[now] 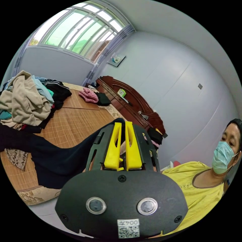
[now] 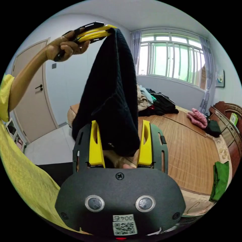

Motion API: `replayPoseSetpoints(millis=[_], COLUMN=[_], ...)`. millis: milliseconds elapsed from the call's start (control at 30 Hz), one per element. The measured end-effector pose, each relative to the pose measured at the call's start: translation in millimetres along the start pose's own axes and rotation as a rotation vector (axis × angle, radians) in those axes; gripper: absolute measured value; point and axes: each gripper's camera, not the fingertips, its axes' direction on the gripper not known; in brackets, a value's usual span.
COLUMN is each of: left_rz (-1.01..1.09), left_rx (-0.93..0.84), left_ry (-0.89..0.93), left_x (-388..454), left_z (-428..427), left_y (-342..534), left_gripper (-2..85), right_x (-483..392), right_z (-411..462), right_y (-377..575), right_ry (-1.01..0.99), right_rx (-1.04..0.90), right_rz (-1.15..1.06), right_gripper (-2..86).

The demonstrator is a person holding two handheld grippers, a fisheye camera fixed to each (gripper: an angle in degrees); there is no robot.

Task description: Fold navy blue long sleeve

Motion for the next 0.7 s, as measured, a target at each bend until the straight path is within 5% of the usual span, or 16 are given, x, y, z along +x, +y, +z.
replayPoseSetpoints(millis=[300,567,700], left_rz=[-0.01,-0.081,-0.084], left_rx=[0.021,0.076,0.066], left_ry=[0.027,-0.083,-0.051], left_x=[22,5,1], left_z=[-27,-71,-69], left_y=[-17,-1,26], left_gripper=[3.6,4.4,7.0], right_x=[11,107,126], right_z=[-10,-64,-88], right_y=[-36,-124,-191], right_ry=[0.034,-0.296,-0.409], right_rx=[-0.059,0.068,0.089], right_rz=[0.083,0.433,0.409], right_gripper=[4.8,2.5,2.0])
